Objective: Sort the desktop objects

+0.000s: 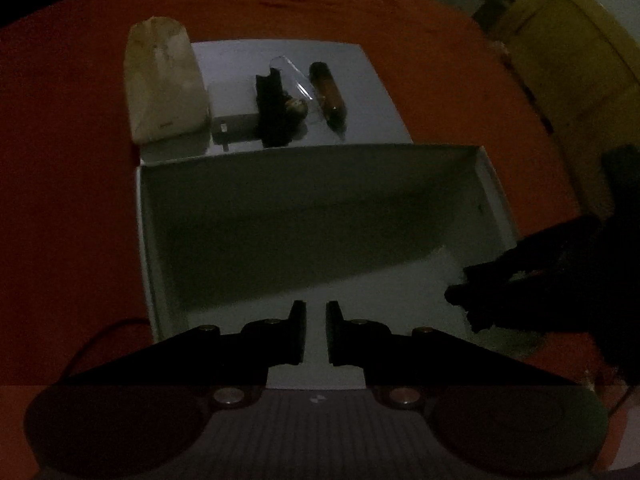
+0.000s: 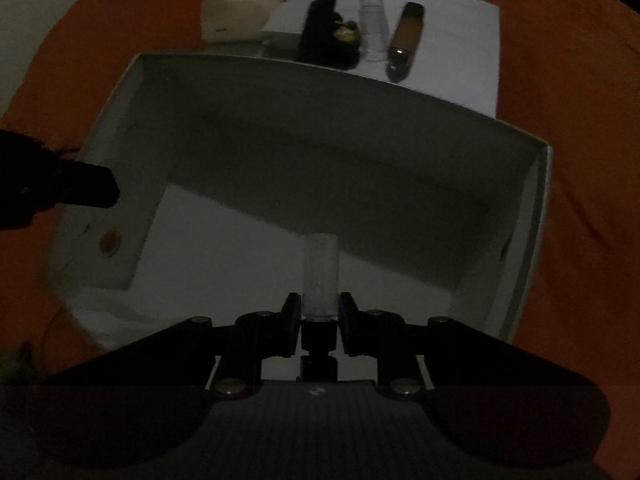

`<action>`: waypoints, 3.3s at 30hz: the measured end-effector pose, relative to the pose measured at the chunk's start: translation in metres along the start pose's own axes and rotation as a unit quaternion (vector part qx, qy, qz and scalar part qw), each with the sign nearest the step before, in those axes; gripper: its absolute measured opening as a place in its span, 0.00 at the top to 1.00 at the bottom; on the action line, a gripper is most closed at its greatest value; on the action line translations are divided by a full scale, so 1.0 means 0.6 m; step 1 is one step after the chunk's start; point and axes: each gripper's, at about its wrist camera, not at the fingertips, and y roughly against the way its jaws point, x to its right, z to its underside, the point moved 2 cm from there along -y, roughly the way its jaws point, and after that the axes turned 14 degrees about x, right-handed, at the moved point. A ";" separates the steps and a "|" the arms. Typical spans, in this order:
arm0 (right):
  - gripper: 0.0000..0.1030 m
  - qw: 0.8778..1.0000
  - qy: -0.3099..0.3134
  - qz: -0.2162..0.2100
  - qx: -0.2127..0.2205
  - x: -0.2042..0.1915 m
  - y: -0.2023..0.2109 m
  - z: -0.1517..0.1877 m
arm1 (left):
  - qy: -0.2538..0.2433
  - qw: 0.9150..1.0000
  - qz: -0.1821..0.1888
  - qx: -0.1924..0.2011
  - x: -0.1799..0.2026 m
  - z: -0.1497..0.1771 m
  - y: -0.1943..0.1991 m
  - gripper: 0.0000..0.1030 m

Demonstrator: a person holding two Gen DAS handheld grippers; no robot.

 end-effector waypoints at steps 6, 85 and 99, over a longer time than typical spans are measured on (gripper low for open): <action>0.78 0.999 -0.017 0.015 -0.029 0.022 -0.062 0.023 | -0.098 0.992 -0.026 0.070 -0.001 -0.101 -0.005 0.75; 0.70 0.999 -0.047 0.016 -0.020 0.012 -0.083 0.070 | -0.049 0.996 -0.040 0.066 0.078 0.052 -0.079 0.80; 0.70 0.999 -0.033 0.009 -0.040 0.005 -0.088 0.089 | -0.039 0.995 -0.079 0.035 0.080 0.144 -0.113 0.79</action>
